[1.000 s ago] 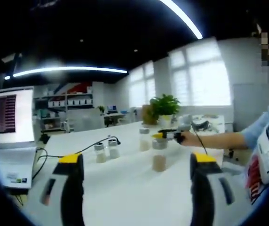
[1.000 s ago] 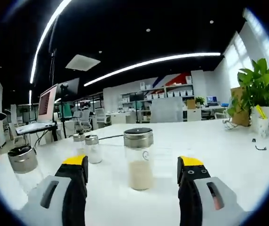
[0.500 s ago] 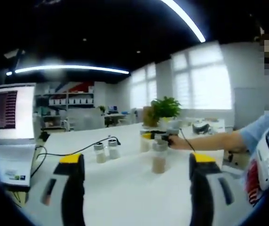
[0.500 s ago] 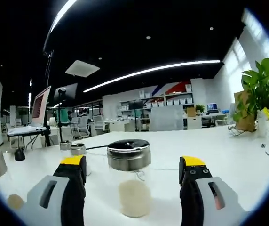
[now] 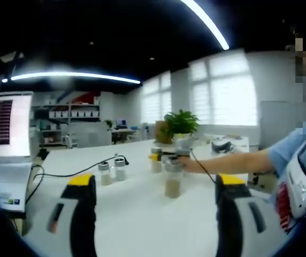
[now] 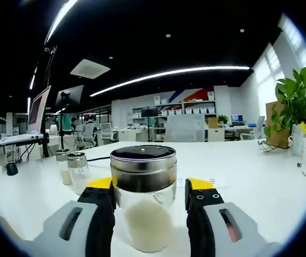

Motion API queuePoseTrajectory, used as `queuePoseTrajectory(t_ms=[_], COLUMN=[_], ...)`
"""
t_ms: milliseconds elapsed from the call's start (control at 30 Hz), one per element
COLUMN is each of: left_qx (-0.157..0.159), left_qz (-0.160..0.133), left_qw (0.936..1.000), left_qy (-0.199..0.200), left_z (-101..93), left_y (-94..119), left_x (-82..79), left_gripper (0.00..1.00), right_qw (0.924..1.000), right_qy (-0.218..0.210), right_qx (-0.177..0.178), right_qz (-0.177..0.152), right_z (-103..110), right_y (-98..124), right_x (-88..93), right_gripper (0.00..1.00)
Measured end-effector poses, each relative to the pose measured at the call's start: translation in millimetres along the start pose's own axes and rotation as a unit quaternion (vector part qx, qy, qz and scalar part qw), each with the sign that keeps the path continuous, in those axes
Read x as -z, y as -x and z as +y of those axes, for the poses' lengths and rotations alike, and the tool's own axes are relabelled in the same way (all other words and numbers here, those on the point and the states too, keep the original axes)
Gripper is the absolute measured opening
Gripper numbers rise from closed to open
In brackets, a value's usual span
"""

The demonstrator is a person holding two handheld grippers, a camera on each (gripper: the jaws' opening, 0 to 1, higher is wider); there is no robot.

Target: Rotate the seasoning bottle until the label or dispensing opening points toward the visible target arrow and the bottle remains upright within the marked orientation range

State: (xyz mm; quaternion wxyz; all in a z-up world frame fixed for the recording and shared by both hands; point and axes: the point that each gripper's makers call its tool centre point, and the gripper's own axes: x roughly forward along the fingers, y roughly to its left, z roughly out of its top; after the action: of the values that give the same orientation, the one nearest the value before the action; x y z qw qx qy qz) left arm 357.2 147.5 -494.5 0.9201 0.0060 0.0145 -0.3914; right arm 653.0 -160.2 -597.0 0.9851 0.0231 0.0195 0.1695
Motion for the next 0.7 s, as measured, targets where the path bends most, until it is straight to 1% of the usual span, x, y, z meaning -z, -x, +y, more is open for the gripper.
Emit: queuePoseTrajectory(t_ms=[33,67,100,200,300,467,633,667,700], left_qx=[-0.001,0.0,0.001,0.007,0.014,0.015,0.008,0.006,0.004], left_qz=[0.002,0.003,0.004,0.008,0.013,0.022,0.017,0.016,0.015], left_qw=[1.0,1.0,1.0,0.9999,0.9998,0.9996,0.9998,0.9999,0.9999], left_qy=[-0.001,-0.002,-0.002,-0.002,-0.002,-0.002,0.001,0.001,0.001], left_z=[0.2,0.0,-0.6,-3.2,-4.5,-3.7,1.4,2.8,4.1], left_y=[-0.2,-0.5,-0.8,-2.6,-5.1,-6.4,-1.2,-0.6,0.0], left_x=[0.7,1.2,1.7,3.6,5.8,10.4,8.6,8.0,7.6], left_gripper=[0.98,0.98,0.98,0.98,0.97,0.97,0.97,0.97,0.97], right_qw=[0.9999,0.9991,0.9991,0.9991,0.9994,0.9992,0.9992,0.9994,0.9995], right_qy=[0.001,0.04,0.039,0.037,0.033,0.033,0.038,0.034,0.018], right_qx=[0.008,-0.004,-0.005,0.001,0.007,0.023,0.002,0.004,0.025], right_qz=[0.015,0.015,0.013,0.02,0.011,0.009,0.01,0.007,-0.001], right_z=[-1.6,0.0,0.7,-2.8,-7.4,-9.9,-7.2,-5.5,-8.8], right_y=[0.9,-3.3,-6.0,-10.3,-13.2,-9.0,-8.0,-4.5,-1.4], right_x=[7.6,3.1,1.8,5.5,6.4,4.6,2.9,2.6,1.4], right_gripper=[0.44,0.43,0.43,0.42,0.42,0.42,0.42,0.42,0.42])
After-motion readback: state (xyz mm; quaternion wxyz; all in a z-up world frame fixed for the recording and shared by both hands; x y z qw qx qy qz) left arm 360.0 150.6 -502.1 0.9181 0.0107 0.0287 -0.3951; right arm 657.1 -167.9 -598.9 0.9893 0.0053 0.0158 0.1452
